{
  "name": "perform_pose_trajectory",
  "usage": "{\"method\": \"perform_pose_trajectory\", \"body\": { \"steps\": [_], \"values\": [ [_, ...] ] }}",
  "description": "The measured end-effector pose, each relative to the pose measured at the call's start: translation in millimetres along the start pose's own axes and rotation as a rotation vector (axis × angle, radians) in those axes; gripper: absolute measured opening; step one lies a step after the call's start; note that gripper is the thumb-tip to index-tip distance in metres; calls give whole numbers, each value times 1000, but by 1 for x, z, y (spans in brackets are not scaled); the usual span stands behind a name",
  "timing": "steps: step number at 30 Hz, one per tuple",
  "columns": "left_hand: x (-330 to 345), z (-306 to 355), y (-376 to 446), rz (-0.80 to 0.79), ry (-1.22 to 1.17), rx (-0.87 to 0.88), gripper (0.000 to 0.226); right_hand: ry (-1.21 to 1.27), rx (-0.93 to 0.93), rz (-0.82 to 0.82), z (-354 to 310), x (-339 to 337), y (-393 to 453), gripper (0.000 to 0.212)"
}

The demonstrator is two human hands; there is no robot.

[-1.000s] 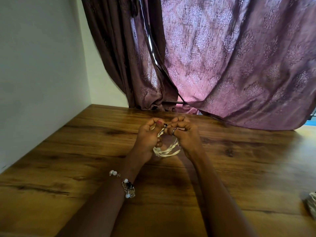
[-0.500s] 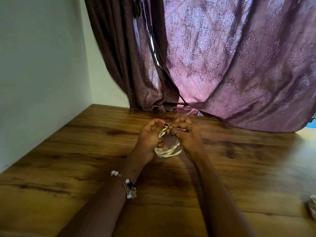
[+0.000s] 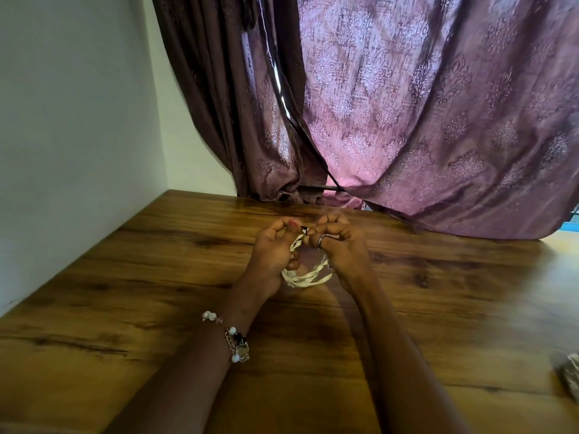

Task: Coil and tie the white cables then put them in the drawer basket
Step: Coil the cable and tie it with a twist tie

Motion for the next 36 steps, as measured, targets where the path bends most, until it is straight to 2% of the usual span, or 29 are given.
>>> {"method": "perform_pose_trajectory", "body": {
  "steps": [6, 11, 18, 36],
  "values": [
    [1, 3, -1, -21, 25, 10, 16, 9, -21, -9, -3, 0, -1, 19],
    [2, 3, -2, -29, 37, 16, 16, 17, -4, -3, -3, 1, -2, 12],
    [1, 3, -3, -11, 60, 33, 19, -28, 4, -4, 0, -1, 0, 11],
    [2, -1, 0, -20, 37, -6, 16, 46, -12, 12, -2, -2, -2, 10]
  ]
}}
Point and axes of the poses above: each hand's wrist, its own y-axis towards the middle knuckle, its own x-axis out of the palm, z = x × y, the point moved 8 cm from there along y, towards the middle knuckle, and after that the axes turned 4 degrees about z, right-handed, at the moved point
